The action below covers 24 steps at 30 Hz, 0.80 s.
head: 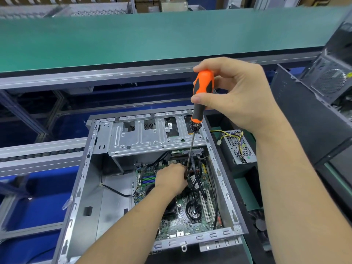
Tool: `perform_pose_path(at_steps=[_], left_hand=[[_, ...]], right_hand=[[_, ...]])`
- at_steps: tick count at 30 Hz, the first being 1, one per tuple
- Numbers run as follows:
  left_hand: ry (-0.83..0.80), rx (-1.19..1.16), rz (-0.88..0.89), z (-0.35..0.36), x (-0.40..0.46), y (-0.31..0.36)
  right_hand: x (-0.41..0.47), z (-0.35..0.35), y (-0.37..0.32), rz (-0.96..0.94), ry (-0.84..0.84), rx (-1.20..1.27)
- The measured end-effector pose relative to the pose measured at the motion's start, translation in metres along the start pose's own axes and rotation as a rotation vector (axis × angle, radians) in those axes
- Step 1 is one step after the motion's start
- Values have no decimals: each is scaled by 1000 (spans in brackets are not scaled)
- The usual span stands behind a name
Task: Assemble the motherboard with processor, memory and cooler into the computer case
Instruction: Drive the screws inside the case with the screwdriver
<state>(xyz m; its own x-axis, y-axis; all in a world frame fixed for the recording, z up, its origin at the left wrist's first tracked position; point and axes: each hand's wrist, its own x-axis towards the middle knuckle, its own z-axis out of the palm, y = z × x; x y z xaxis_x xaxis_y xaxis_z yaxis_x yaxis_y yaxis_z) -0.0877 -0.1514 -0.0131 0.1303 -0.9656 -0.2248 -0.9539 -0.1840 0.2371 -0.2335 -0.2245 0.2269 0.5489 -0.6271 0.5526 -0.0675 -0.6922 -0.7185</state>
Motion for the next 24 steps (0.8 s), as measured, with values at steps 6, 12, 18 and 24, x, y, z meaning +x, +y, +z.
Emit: perform_pose_path(at_steps=[6,12,18,24], left_hand=[[-9,4,-3,0,1,0],[-5,-19,-15,0,2,-1],[1,-23,-16,0,2,0],[13,44,14,-1,0,2]], right_hand=[[-1,0,1,-1,2,7],[-1,-1,-1,-8,7,3],[-1,-2,-3,-7,9,-5],[-3,1,-9,14,-9,27]])
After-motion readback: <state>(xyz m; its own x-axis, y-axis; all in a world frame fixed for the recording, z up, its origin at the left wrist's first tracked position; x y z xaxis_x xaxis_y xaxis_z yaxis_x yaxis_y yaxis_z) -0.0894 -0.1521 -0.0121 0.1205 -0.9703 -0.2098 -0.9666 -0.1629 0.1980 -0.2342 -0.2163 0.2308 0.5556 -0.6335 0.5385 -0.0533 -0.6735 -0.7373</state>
